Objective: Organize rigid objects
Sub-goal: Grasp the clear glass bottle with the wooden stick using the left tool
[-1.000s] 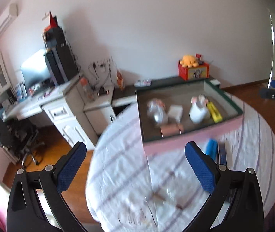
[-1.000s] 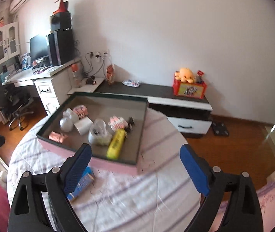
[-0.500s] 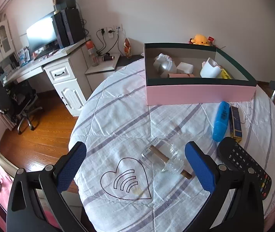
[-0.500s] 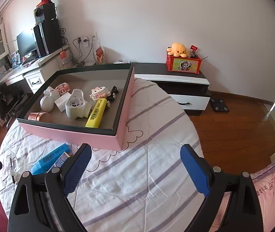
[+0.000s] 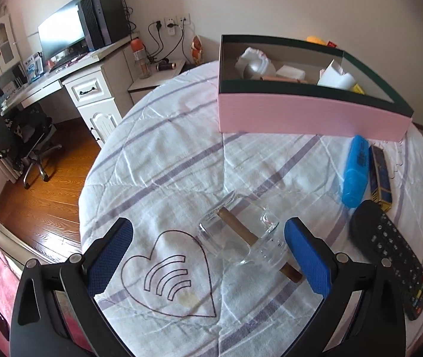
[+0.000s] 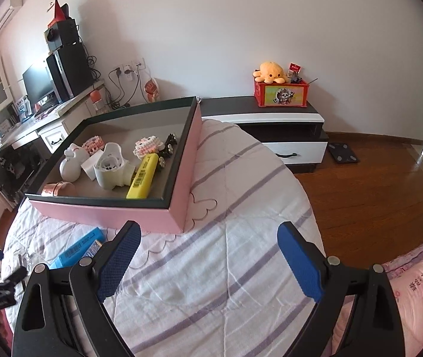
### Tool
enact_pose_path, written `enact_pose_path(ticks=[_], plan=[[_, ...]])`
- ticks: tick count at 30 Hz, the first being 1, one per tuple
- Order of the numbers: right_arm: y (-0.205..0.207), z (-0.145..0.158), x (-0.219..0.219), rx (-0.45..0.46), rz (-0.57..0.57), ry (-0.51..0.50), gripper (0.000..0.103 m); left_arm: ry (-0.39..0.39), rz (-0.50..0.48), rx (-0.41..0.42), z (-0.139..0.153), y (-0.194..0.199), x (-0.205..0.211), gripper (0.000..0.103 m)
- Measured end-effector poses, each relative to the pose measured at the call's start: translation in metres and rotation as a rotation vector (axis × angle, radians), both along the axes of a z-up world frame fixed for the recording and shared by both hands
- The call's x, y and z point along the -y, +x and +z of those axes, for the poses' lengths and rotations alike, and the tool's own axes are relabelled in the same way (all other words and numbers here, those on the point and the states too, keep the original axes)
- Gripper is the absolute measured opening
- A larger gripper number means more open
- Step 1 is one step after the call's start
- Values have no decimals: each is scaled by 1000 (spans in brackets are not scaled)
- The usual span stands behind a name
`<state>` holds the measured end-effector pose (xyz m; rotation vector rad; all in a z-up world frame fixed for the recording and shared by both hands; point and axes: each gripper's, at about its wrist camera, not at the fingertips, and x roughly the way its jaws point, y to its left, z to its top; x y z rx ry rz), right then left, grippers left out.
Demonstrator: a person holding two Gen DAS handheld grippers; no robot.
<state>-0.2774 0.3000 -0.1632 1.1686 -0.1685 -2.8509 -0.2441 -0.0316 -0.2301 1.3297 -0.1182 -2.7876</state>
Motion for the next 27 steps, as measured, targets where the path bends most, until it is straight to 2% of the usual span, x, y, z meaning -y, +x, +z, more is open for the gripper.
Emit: enact_pose_path(ticks=[1,3,5,6,11,19,21,22,23,27], plan=[[-3,1,1,-1,3,0,94,0,-5,-2,-2,-1,0,101],[-13,2,1,-2,0,-2,94,17,-19,-3,-7,-3,1,84],[-26,2,1,5,-4,-3,94,15,-17,-24,-7,-4,4,55],[-32,2,1,8,-6,-2,94,-7,-25,-31,-7,-7,4,52],[-70,-3,6,39,-7,27,94,-51,-18,-41,-4,-27,20,52],[-122,-22,16,108,10,58,92,-62,-4,-28,-2,-79,49,52],[-128,-27,20,125,10,79,78,-71,-16,-25,-2,-91,50,52],[-132,-29,21,137,13,82,60,-68,-18,-25,-2,-96,51,52],[-135,-33,23,149,23,76,46,-60,-21,-21,-2,-100,52,52],[-137,-39,28,153,60,65,28,-18,-22,-23,-1,-114,58,51]])
